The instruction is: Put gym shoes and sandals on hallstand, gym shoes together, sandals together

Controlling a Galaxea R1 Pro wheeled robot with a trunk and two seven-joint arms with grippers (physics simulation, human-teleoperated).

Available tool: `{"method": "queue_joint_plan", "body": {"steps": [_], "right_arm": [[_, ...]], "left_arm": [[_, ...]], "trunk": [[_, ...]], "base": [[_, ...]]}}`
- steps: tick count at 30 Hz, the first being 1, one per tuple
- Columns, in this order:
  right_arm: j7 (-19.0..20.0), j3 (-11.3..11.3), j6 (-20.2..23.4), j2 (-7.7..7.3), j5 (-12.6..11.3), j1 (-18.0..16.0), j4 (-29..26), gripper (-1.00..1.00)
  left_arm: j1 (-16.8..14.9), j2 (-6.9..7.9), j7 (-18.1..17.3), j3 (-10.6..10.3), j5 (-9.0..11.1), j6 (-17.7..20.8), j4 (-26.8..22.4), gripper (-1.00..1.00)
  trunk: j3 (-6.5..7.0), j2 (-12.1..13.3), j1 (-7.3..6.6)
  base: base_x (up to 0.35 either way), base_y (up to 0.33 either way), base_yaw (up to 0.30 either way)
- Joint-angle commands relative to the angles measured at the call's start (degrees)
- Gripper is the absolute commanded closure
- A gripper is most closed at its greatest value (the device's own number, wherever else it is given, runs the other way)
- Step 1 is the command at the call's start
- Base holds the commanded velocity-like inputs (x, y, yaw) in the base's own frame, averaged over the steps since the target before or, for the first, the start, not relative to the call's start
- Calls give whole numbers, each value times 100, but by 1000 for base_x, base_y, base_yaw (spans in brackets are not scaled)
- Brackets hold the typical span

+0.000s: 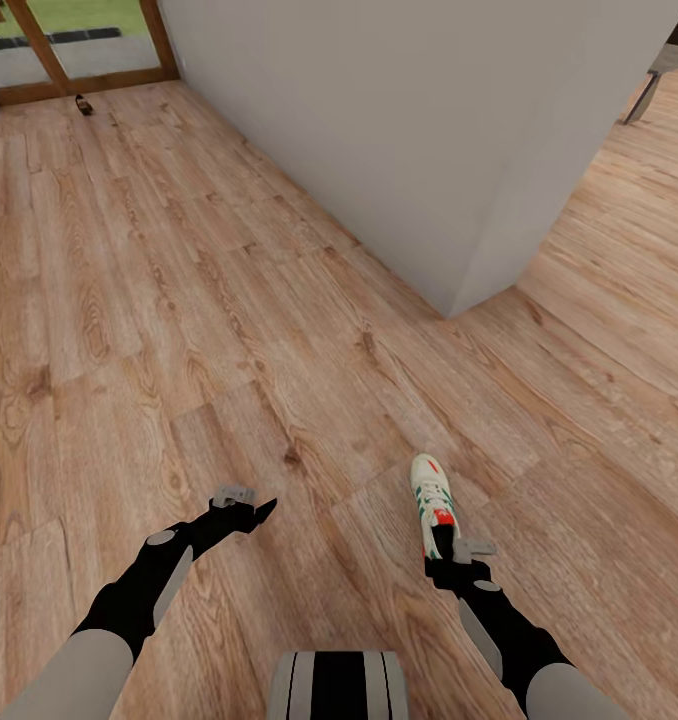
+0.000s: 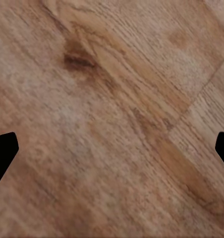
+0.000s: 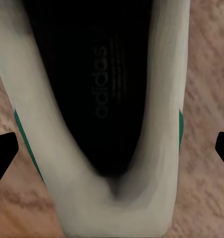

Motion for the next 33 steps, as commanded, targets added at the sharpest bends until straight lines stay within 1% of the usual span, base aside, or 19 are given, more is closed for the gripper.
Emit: {"method": "queue_joint_plan", "body": {"steps": [1, 8, 9, 17, 24, 33], "right_arm": [[-48, 49, 29, -8, -55, -1, -13, -100], [-46, 49, 29, -13, -55, -1, -13, -100], [-46, 49, 29, -14, -55, -1, -13, 100], [-45, 45, 29, -63, -56, -1, -13, 100], [-45, 48, 29, -69, -57, -1, -13, 100], [-45, 49, 29, -68, -64, -1, -27, 100]], "left_arm": [[-1, 4, -14, -5, 41, 53, -10, -100], [-1, 5, -5, -10, 41, 53, -14, -100], [-1, 4, -4, -11, 41, 53, -13, -100], [-1, 2, 6, -6, 42, 53, -16, -100], [-1, 10, -1, 4, 41, 51, -23, -100], [-2, 11, 19, 16, 41, 53, -26, -100]], "trunk": [[-4, -1, 0], [-4, -1, 0], [-4, -1, 0], [-4, -1, 0], [-4, -1, 0], [196, 11, -23]], "base": [[53, 0, 0], [17, 0, 0], [6, 0, 0], [1, 0, 0], [0, 0, 0], [0, 0, 0]]}}
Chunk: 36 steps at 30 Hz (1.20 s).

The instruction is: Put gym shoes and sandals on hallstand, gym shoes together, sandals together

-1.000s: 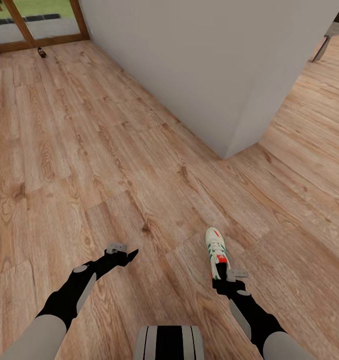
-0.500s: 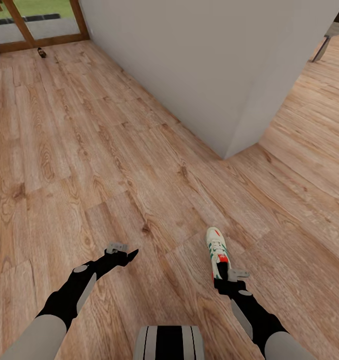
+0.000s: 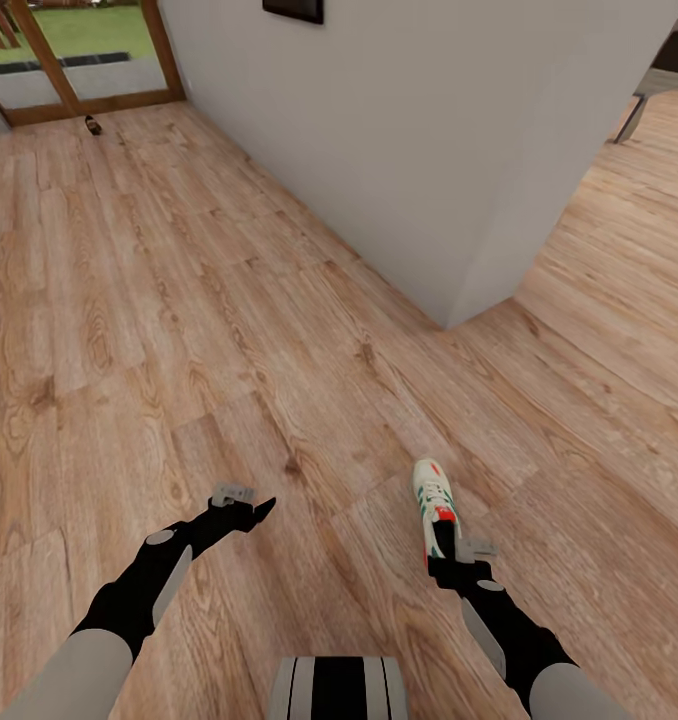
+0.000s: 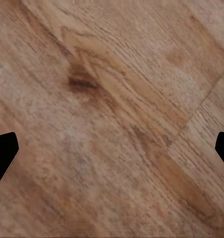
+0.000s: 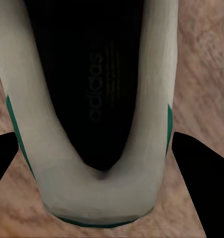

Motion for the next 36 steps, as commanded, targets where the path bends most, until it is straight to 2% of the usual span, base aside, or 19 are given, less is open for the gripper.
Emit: {"method": "queue_joint_plan", "body": {"steps": [1, 26, 31, 32, 33, 36], "right_arm": [[-53, 48, 29, -7, -60, -1, -14, 100], [-46, 53, 20, -2, -60, -1, -40, 100], [-52, 64, -62, 12, -60, -1, -42, 100], [-51, 65, -163, 16, -57, -1, -35, 100], [-40, 87, -310, 56, -33, -1, -10, 100], [-31, 90, -324, 63, -26, -1, 16, 100]], "left_arm": [[-1, 2, -14, -1, 40, 54, -9, -100], [2, 42, -1, 1, 32, 64, 1, -100], [13, 91, 14, 16, 14, 63, 23, -100], [25, 107, 46, 52, 8, 63, 41, -100], [309, 129, 507, 263, -26, 36, 73, -100], [497, 163, 632, 280, -34, -63, 75, -100]], "trunk": [[19, 0, -3], [573, 34, -68], [684, 40, -80], [706, 42, -83], [737, 43, -86], [829, 47, -93]], "base": [[0, 0, 0], [0, 0, 0], [0, 0, 0], [0, 0, 0], [0, 0, -47], [0, 0, -25]]}}
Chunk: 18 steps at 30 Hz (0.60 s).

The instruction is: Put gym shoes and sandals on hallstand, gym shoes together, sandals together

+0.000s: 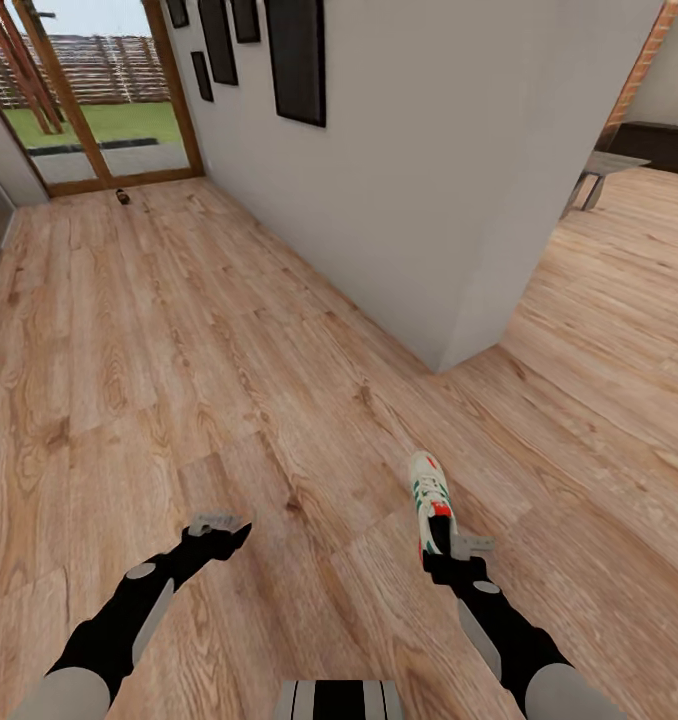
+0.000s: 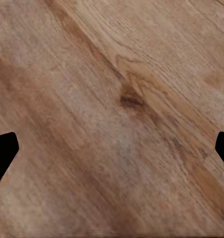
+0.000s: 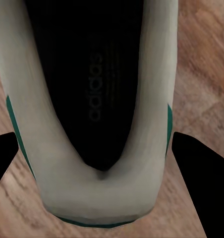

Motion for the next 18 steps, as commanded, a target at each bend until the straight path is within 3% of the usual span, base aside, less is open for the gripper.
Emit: {"method": "queue_joint_plan", "body": {"steps": [1, 4, 11, 18], "right_arm": [[-45, 49, 7, -6, -53, 2, 35, 100], [-39, 54, -133, -4, -47, 8, 103, 100], [-31, 189, -545, -9, 21, 55, 140, 100], [-31, 284, -999, -30, 366, 351, 152, 100]], "left_arm": [[161, 36, 38, 23, 31, -129, -4, -100], [440, 74, 226, 28, 35, -404, 0, -100], [880, 88, 794, 41, 73, -644, 2, -100], [1234, 64, 1279, 346, 87, -1044, 12, -100]], "trunk": [[28, 0, -3], [121, 4, -11], [339, 14, -29], [557, 23, -47]], "base": [[0, 0, -10], [0, 0, -5], [0, 0, -1], [0, 0, 0]]}}
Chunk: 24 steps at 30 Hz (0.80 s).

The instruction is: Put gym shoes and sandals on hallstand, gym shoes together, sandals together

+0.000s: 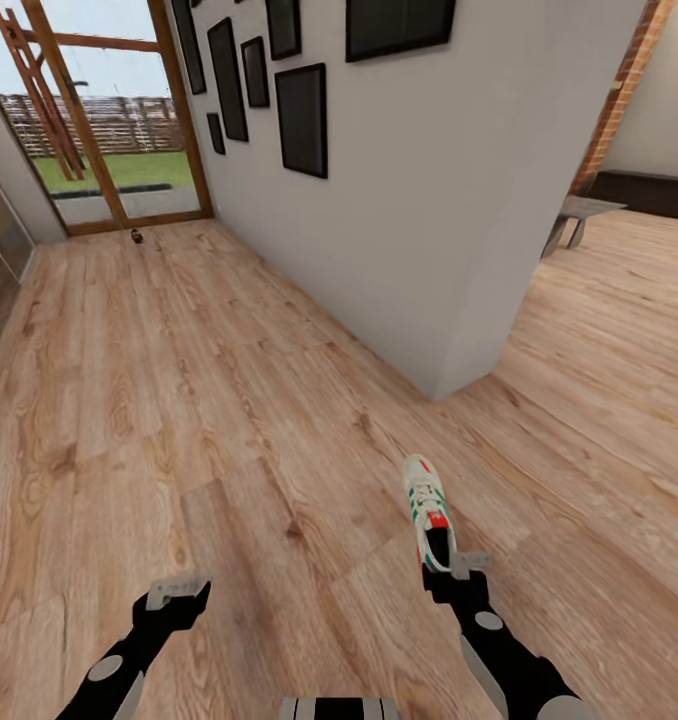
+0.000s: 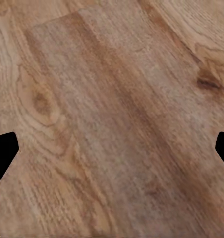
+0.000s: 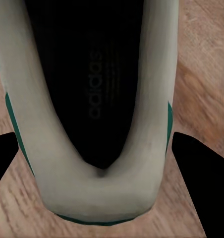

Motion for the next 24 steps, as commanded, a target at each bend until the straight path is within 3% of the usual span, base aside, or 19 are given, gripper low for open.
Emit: {"method": "queue_joint_plan", "body": {"steps": [1, 7, 13, 16, 19, 20, 24], "right_arm": [[-42, 50, -78, -11, -17, 22, 6, 100], [-42, 53, -354, -44, 327, 200, 12, 100], [-52, 51, -511, -202, 393, 386, 18, 100], [-61, 51, -816, -272, 397, 540, 91, 100], [-55, 51, -1367, -297, 408, 619, 555, 100], [-75, 43, -1792, -305, 410, 644, 971, 100], [-83, 45, -1963, -299, 404, 648, 1234, 100]], "left_arm": [[34, -7, 5, 47, 39, -29, 8, -100], [281, -3, 249, 197, 65, -139, 194, -100], [358, -8, 292, 440, 178, -541, 603, -100], [374, -13, 297, 549, 199, -749, 760, -100], [455, -10, 328, 591, 211, -872, 813, -100], [531, -39, 460, 594, 196, -919, 833, -100], [545, -65, 562, 564, 164, -924, 842, -100]], "trunk": [[24, 39, -22], [186, 279, -154], [348, 520, -286], [429, 640, -352], [509, 761, -418], [536, 801, -440], [619, 921, -506]], "base": [[0, 0, 0], [0, 0, 0], [0, 0, 0], [0, 0, 0], [0, 0, 0], [0, 0, 0], [0, 0, 0]]}}
